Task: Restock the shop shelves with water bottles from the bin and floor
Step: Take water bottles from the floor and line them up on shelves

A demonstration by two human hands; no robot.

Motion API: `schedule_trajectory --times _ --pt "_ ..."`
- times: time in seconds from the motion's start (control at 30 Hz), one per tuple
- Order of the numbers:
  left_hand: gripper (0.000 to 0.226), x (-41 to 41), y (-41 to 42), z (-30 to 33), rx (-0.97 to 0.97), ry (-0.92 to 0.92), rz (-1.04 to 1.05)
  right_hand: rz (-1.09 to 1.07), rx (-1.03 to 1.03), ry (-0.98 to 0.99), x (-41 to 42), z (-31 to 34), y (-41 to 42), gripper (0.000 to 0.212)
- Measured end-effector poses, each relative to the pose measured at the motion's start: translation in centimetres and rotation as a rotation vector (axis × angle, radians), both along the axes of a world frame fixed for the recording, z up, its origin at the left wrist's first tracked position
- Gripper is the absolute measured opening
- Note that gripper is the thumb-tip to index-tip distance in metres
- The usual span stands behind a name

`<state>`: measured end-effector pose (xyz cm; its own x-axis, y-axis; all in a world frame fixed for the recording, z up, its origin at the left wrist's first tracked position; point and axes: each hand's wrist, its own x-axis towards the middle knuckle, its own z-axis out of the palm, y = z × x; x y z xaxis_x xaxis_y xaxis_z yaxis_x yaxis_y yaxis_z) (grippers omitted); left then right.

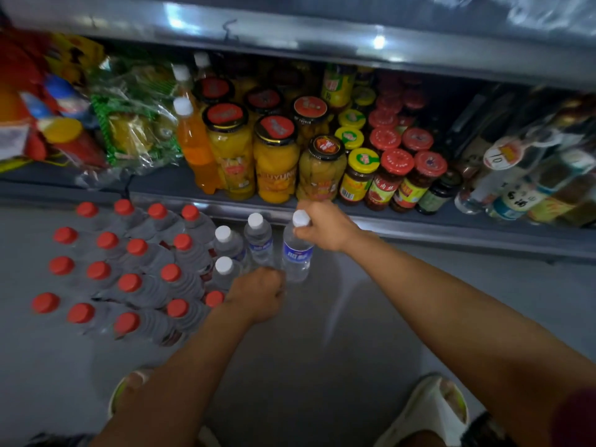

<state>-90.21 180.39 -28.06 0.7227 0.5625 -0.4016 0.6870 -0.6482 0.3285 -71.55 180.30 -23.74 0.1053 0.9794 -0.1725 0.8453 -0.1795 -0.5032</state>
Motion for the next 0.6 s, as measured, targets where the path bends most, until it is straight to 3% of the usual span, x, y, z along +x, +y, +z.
schedule_trajectory --times 0.17,0.6 --pt "0.022 -0.6 0.0 4.2 0.098 -0.055 -0.001 0.003 0.09 -0.018 0.3 6.5 -2.0 0.021" --pt "0.02 0.6 0.6 19.7 0.437 -0.264 -0.036 -0.044 0.45 -0.071 0.8 22.2 -4.2 0.016"
